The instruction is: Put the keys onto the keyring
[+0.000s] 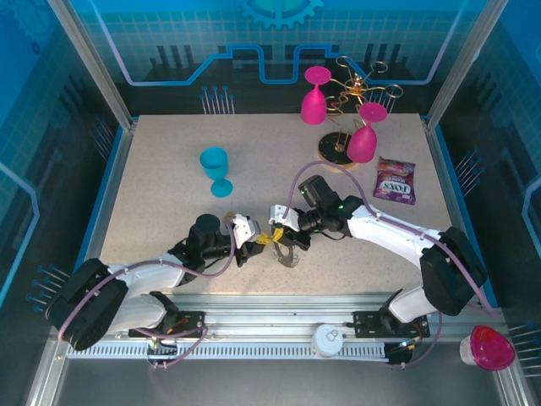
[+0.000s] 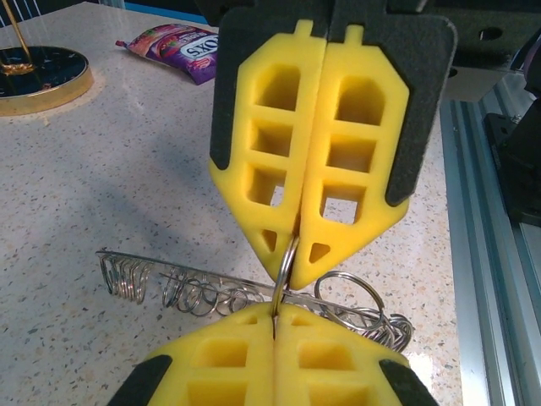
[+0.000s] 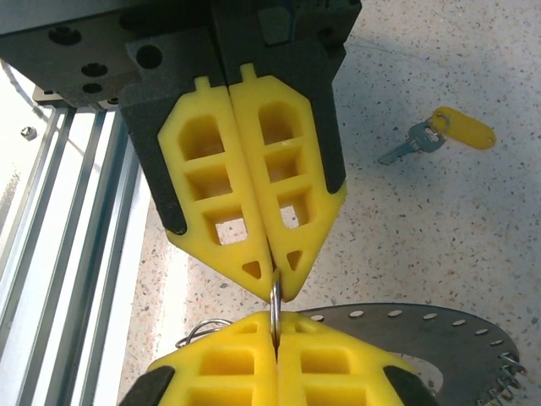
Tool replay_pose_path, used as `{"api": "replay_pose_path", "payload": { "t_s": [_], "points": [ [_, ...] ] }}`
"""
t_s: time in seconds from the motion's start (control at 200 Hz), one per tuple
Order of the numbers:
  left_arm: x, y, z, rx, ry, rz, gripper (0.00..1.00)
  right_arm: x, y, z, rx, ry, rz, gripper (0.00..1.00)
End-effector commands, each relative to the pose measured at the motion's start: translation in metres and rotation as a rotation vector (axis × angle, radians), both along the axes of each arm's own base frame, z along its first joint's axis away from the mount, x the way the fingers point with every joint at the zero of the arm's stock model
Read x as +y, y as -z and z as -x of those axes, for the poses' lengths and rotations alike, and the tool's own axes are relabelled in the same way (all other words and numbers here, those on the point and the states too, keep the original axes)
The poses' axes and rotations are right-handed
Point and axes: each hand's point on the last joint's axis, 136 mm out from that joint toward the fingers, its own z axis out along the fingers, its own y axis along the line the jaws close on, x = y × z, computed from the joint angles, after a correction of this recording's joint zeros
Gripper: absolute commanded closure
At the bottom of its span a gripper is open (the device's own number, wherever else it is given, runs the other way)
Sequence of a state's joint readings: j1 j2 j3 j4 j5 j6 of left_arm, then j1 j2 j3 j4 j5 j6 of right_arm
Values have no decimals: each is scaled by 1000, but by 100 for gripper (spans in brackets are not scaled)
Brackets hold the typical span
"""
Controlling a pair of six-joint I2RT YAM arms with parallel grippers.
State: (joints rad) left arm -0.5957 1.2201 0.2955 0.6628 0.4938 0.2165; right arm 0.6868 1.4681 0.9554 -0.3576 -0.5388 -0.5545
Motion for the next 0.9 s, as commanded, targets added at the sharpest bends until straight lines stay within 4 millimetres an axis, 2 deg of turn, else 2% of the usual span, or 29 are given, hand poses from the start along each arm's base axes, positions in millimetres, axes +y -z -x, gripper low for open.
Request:
{"api": "replay_pose_path", "payload": {
  "t_s": [0.0,0.09,0.25,0.54,0.675,0.765,0.831,0.896],
  "points": [
    [-3,-18,-5,-64,4,23,92,2,-8,8,9,-29,-20,100],
    [-4,-21,-4,-70,14,13,81,2,-8,8,8,-33,-13,100],
    [-7,-22,1,-76,44,-15,78,1,-3,14,10,-63,39,100],
    [-14,-16,8,-67,103,-52,83,8,-11,17,-10,-97,39,100],
    [-14,-18,8,-79,106,-50,99,9,-19,11,-28,-62,19,100],
    [-12,-20,6,-97,80,-32,100,3,-27,1,-37,27,-54,76],
    [-10,-23,4,-113,53,9,100,-3,-34,-4,-32,82,-127,70],
    [-11,-30,1,-126,31,70,100,-9,-28,-5,-14,134,-180,68]
  ]
}}
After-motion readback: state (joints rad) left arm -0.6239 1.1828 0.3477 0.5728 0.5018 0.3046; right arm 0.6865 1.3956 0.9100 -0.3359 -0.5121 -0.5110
